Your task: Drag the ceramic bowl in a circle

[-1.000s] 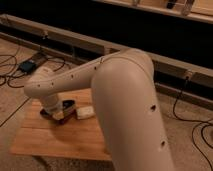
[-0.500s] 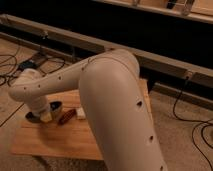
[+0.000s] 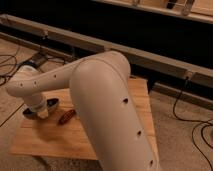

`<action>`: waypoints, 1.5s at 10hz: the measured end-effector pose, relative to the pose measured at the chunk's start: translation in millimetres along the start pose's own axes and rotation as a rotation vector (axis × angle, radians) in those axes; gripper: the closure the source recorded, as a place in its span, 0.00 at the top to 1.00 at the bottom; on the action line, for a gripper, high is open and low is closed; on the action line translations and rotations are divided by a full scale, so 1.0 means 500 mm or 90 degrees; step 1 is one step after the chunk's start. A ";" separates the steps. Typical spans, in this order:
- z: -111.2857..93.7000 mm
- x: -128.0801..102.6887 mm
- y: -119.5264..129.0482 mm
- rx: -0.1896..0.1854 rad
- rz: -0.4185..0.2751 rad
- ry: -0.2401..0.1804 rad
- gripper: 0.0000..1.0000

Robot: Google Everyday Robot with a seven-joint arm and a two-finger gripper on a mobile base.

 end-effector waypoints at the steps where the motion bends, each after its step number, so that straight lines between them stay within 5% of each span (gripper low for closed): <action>1: 0.002 0.000 -0.017 0.001 0.000 0.002 0.00; 8: 0.057 0.027 -0.130 -0.011 0.020 0.035 0.00; 15: 0.091 0.229 -0.220 -0.028 0.141 0.112 0.00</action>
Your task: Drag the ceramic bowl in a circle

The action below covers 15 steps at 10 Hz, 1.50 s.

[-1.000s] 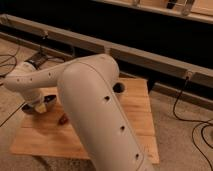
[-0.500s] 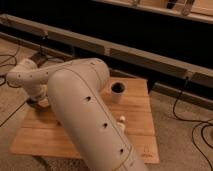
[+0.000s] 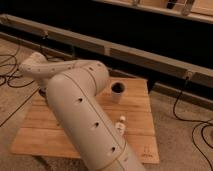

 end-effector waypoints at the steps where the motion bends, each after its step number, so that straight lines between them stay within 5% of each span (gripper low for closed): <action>1: 0.011 0.033 -0.003 -0.006 0.013 0.012 0.00; 6: 0.056 0.185 0.029 -0.041 0.082 0.057 0.00; 9: 0.073 0.240 0.095 -0.069 0.091 0.069 0.00; 15: 0.049 0.191 0.241 -0.108 -0.024 0.047 0.00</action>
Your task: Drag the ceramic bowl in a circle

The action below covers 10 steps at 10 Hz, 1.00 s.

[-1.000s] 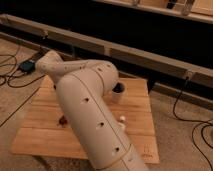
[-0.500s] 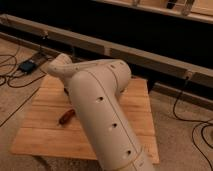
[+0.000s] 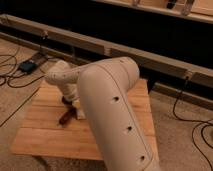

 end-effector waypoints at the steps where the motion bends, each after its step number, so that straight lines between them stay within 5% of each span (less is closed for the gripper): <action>1: -0.007 -0.014 0.017 -0.001 -0.020 -0.004 0.00; 10: -0.072 -0.209 0.096 0.020 -0.188 -0.059 0.00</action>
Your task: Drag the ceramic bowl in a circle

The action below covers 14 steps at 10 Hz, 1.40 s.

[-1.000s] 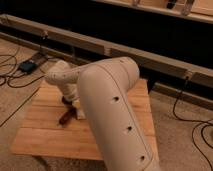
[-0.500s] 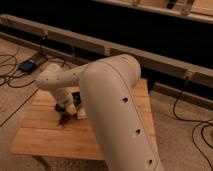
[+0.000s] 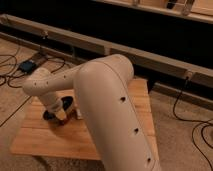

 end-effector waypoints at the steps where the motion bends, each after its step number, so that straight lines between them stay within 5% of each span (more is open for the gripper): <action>1: -0.003 -0.023 -0.009 0.004 -0.013 -0.006 0.00; 4: -0.015 -0.065 -0.052 0.021 -0.029 -0.021 0.00; 8: -0.040 -0.060 -0.138 0.049 -0.012 -0.022 0.00; 14: -0.025 0.063 -0.236 0.040 0.078 0.019 0.00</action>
